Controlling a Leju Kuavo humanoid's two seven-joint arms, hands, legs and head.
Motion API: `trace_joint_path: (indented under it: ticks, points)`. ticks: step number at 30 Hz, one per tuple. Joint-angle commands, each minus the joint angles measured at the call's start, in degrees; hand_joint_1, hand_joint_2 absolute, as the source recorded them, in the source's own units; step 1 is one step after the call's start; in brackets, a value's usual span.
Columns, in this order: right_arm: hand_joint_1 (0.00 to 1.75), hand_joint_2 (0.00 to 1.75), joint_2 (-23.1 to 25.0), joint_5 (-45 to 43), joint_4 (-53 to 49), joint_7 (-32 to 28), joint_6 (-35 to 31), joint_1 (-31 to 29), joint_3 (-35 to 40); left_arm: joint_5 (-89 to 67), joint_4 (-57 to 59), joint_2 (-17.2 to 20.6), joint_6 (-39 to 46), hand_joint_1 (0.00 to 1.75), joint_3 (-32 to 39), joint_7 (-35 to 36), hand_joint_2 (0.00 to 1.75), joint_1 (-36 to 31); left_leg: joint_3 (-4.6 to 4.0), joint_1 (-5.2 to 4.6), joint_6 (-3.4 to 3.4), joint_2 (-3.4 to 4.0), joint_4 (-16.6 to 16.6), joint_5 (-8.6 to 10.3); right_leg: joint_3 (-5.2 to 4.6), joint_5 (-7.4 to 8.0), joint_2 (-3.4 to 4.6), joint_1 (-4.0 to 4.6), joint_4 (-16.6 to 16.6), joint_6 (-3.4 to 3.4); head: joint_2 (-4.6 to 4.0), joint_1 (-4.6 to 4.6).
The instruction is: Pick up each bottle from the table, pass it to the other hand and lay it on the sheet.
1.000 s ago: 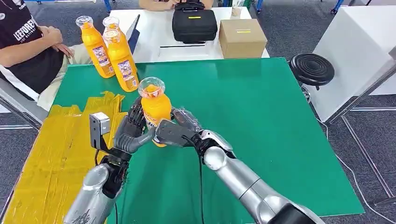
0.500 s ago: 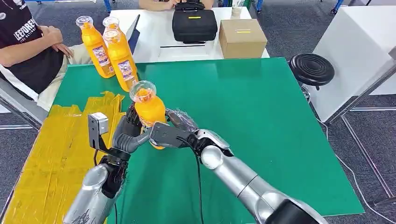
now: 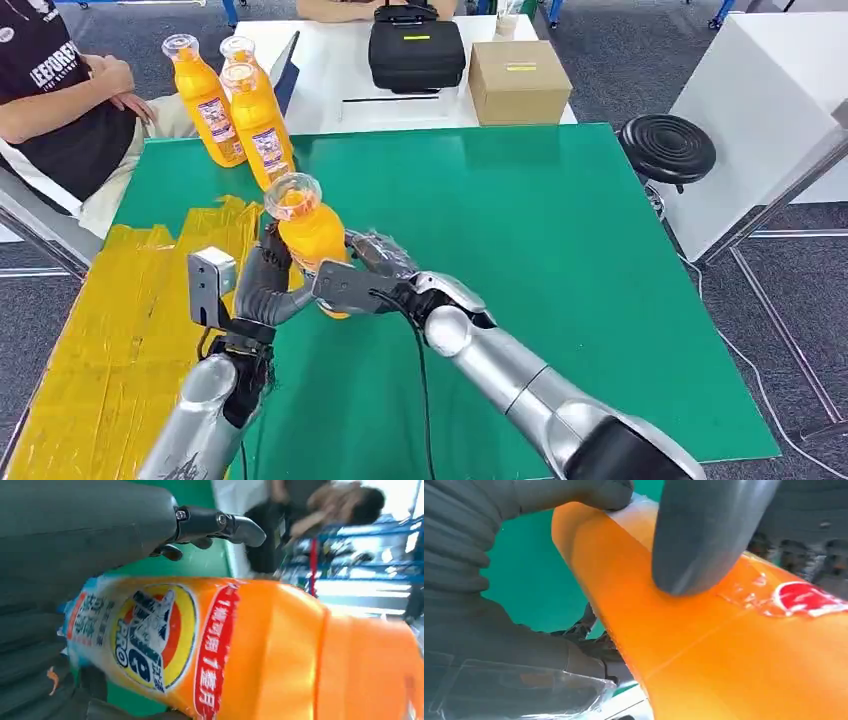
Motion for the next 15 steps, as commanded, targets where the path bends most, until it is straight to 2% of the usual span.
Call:
trace_joint_path:
  ticks: [1,13,15]
  points:
    - [1.75,1.75,-0.62,-0.47,3.99,0.26,0.47,-5.27,3.80,-4.13,-1.76,0.16,3.30,0.00,-2.13,-1.19,1.75,-0.23,0.11,0.05,-0.15,0.12,0.02,-0.06,0.13,-0.05,-0.02,0.06,-0.02,-0.07,0.00,0.02]
    - [1.75,1.75,0.31,-1.20,5.95,0.14,0.92,-6.72,5.13,-8.91,-3.63,-0.08,7.67,0.00,-2.20,-2.80,1.75,0.52,0.17,0.06,-0.21,0.16,0.04,-0.10,0.19,-0.08,0.00,0.08,-0.01,-0.10,0.00,0.00]
    - [1.75,1.75,0.56,-1.74,6.60,0.05,1.12,-7.27,5.79,-11.90,-3.59,-0.32,11.14,0.00,-1.92,-4.35,1.75,0.30,0.08,0.04,-0.12,0.12,0.01,-0.04,0.08,-0.02,0.02,0.04,-0.02,-0.06,0.00,0.00]
